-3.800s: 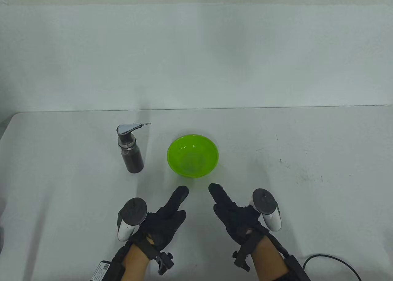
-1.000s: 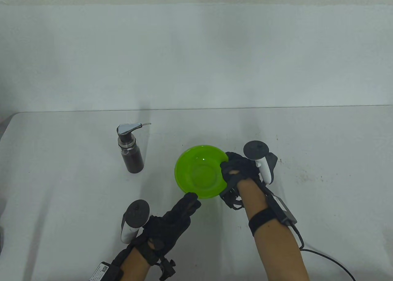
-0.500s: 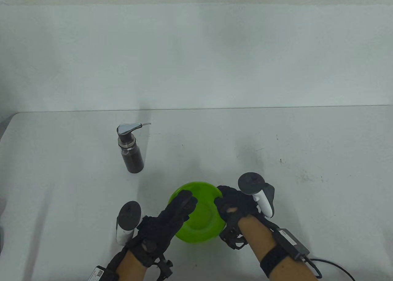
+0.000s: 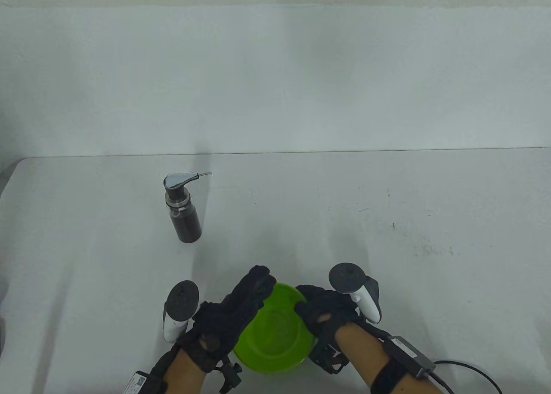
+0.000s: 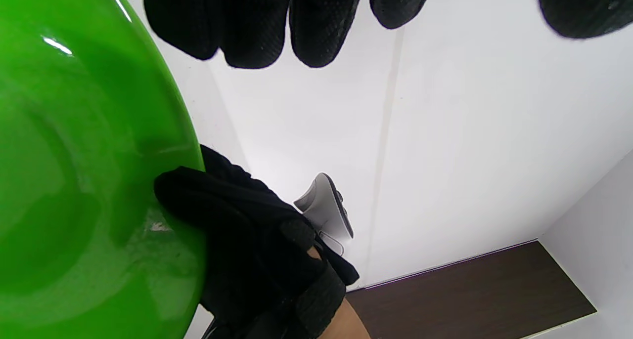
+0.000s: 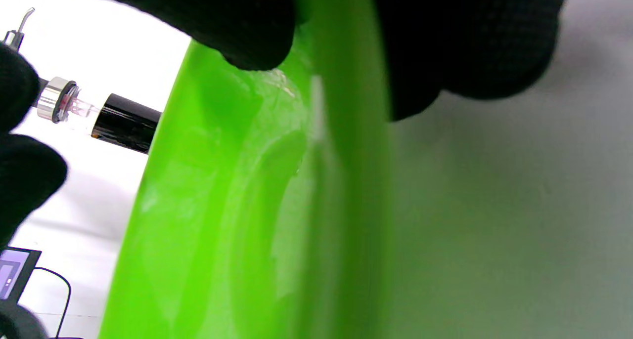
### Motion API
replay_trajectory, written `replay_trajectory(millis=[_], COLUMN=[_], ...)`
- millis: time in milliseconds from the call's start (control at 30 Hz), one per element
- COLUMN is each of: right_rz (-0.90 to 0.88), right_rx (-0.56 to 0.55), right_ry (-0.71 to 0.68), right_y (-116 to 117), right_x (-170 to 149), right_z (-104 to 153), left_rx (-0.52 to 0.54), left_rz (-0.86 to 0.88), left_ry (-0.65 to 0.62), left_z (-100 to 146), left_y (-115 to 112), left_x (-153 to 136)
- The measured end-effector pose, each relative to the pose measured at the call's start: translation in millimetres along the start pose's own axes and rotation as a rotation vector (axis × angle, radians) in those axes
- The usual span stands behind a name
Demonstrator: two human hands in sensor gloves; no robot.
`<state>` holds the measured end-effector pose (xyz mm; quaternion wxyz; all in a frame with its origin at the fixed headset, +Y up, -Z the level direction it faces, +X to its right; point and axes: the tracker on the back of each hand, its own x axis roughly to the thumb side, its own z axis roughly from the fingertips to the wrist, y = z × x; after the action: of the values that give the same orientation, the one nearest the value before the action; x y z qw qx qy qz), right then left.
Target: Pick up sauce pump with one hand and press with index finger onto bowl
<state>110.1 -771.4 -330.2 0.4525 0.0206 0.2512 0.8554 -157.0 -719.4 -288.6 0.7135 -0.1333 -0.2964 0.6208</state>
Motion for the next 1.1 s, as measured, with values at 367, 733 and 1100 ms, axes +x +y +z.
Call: replay_trajectory(millis=[367,733,1100], right_rz=[-0.037,-0.116,-0.386], right_rx=[0.052,0.020,-0.220], right_ry=[0.018,-0.029,-0.279], right_y=[-4.0,-31.8,-69.1], right_x=[-7.4,-0.1,48.6], right_z=[-2.0,13.7,57.3], left_rx=[0.004,0.014,0.032], left_rz=[-0.003,-0.001,0.003], left_ry=[0.017,0.024,0.033], left_z=[-0.7,-1.2,-0.9], left_y=[0.5,2.3,5.4], left_x=[-0.6,-2.0,-5.5])
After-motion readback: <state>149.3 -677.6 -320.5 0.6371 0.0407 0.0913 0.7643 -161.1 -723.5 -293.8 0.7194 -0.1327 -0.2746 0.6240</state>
